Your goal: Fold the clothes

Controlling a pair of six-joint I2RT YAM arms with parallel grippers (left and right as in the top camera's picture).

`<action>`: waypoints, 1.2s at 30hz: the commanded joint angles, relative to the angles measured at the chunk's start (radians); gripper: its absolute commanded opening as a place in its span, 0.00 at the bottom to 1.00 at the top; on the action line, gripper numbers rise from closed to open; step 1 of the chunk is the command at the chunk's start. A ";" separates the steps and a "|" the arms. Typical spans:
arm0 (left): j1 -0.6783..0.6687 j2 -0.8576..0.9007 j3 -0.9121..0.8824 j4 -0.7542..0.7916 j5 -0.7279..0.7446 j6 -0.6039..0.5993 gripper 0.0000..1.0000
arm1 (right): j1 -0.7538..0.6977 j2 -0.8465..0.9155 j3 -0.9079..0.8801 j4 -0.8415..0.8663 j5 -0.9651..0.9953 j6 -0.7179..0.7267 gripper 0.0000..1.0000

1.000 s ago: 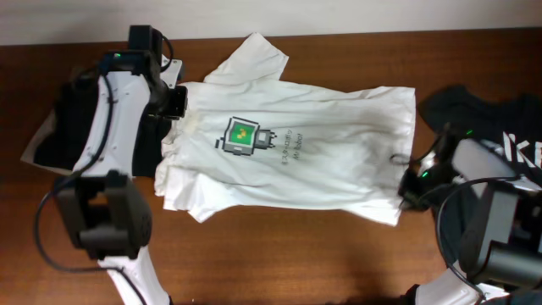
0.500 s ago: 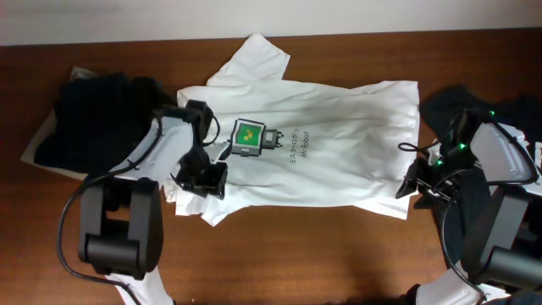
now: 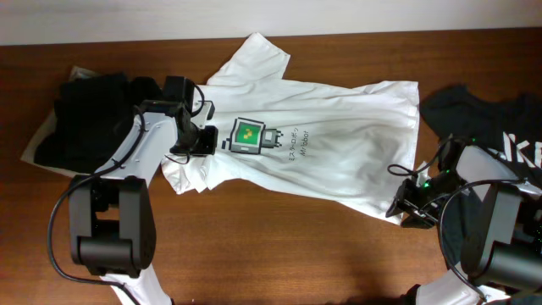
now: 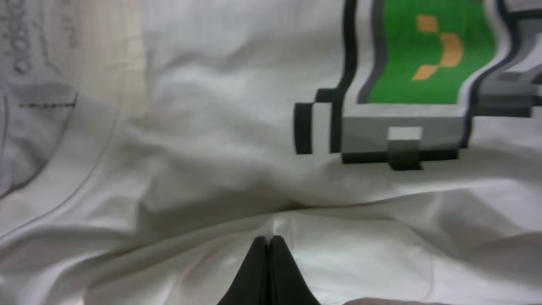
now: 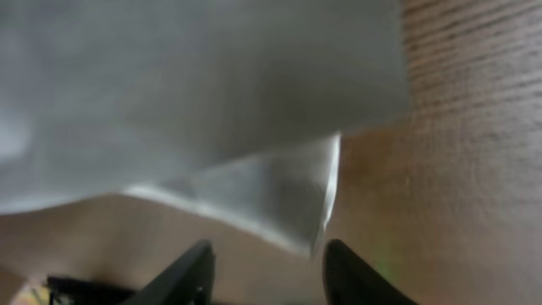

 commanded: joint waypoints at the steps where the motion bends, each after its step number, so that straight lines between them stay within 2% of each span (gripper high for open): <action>1: 0.001 -0.006 0.014 -0.011 0.032 -0.016 0.00 | 0.006 -0.007 -0.035 0.025 -0.006 0.016 0.34; 3: 0.000 -0.006 0.022 -0.007 0.032 -0.016 0.00 | 0.005 -0.007 -0.034 0.031 -0.006 0.016 0.17; 4: 0.002 -0.006 0.039 -0.012 0.032 -0.003 0.00 | 0.003 -0.007 -0.031 0.033 -0.003 0.015 0.04; 7: 0.011 -0.006 0.101 -0.053 -0.039 0.002 0.00 | -0.004 -0.010 0.005 -0.015 0.013 0.003 0.04; 11: 0.041 -0.006 0.205 -0.105 -0.131 0.002 0.00 | -0.004 -0.016 0.086 -0.148 0.167 0.008 0.04; 13: 0.045 -0.006 0.206 -0.118 -0.134 0.003 0.00 | -0.004 -0.016 0.086 -0.144 0.167 0.008 0.04; 14: 0.045 -0.006 0.206 -0.123 -0.134 0.003 0.05 | -0.004 -0.016 0.086 -0.140 0.166 0.008 0.04; 15: 0.044 -0.006 0.206 -0.127 -0.134 0.002 0.18 | -0.004 -0.016 0.086 -0.135 0.163 0.008 0.08; 16: 0.044 -0.006 0.206 -0.135 -0.134 0.002 0.31 | -0.004 -0.016 0.086 -0.132 0.163 0.008 0.25; 17: 0.044 -0.006 0.206 -0.150 -0.134 0.002 0.43 | -0.004 -0.016 0.086 -0.131 0.163 0.007 0.28; 18: 0.044 -0.006 0.206 -0.171 -0.134 0.003 0.48 | -0.004 -0.016 0.086 -0.129 0.163 0.007 0.31; 24: 0.030 -0.006 0.188 -0.367 -0.098 0.002 0.49 | -0.004 -0.016 0.086 -0.099 0.162 0.035 0.34; 26: 0.005 -0.006 0.109 -0.330 -0.100 0.002 0.49 | -0.004 -0.016 0.086 -0.095 0.151 0.034 0.34; 28: -0.005 -0.006 0.004 -0.196 -0.100 0.002 0.50 | -0.004 -0.016 0.086 -0.094 0.147 0.034 0.34; 33: -0.009 -0.006 -0.091 -0.082 -0.058 0.002 0.48 | -0.004 -0.016 0.086 -0.087 0.142 0.034 0.34; 35: -0.010 -0.006 -0.102 -0.061 -0.053 0.002 0.08 | -0.004 -0.016 0.086 -0.087 0.140 0.034 0.34; 36: -0.009 -0.013 -0.082 -0.087 -0.053 0.001 0.00 | -0.004 -0.016 0.086 -0.079 0.140 0.034 0.34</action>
